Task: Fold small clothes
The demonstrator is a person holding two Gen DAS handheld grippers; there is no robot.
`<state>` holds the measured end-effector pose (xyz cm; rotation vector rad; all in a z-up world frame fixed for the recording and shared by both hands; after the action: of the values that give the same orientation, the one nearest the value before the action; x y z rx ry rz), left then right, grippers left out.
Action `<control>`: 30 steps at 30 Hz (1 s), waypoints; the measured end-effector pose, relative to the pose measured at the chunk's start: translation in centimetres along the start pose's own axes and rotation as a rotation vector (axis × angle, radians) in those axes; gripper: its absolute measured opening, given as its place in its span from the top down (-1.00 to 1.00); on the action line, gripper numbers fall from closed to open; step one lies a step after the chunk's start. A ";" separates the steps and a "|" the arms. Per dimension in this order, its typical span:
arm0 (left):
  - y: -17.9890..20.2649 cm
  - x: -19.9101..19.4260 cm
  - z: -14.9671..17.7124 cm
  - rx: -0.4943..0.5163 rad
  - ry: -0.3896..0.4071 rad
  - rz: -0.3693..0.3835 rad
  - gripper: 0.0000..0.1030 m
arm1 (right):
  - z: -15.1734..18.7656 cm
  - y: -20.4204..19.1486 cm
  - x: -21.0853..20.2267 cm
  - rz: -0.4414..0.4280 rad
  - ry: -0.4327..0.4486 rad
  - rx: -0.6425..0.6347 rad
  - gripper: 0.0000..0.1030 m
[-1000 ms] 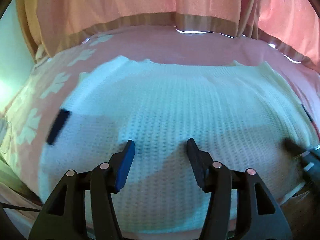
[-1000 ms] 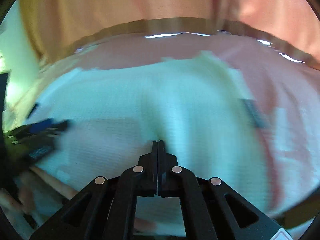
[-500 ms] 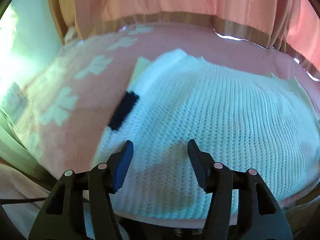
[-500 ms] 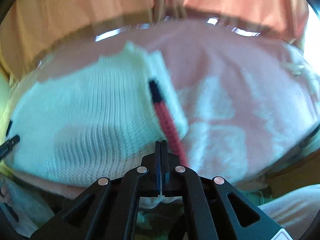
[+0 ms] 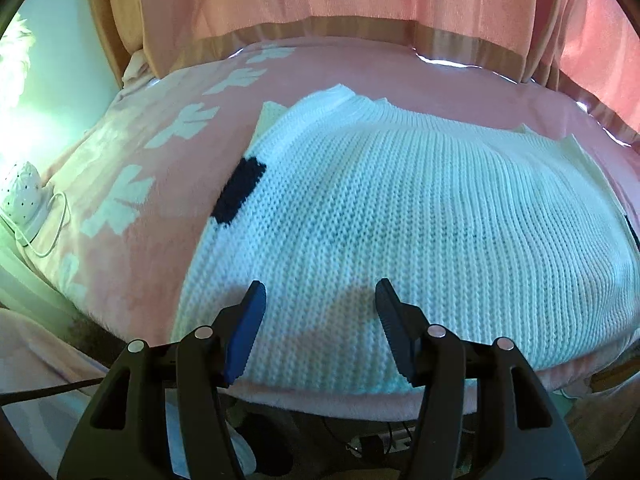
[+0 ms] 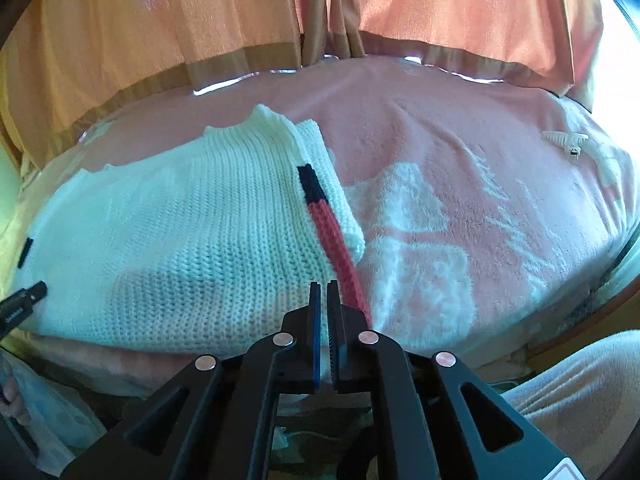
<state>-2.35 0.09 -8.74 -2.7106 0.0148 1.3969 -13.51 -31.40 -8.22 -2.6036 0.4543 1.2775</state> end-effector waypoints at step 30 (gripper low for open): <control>-6.7 -0.4 -0.5 -0.355 -0.025 0.064 -0.53 | -0.5 -15.2 -1.6 -0.376 0.089 -0.330 0.85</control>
<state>-1.80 6.71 -7.60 -2.9962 -0.1654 1.5849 -8.63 -17.12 -5.94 -2.8329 -0.2512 1.1911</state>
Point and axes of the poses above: each gripper's, at about its wrist camera, not at the fingertips, and x roughly the way its jaws point, y to its right, z to its underside, the point moved 2 cm from there along x, roughly the way its jaws point, and after that the axes turned 1 degree about -x, right-handed, at the moved point
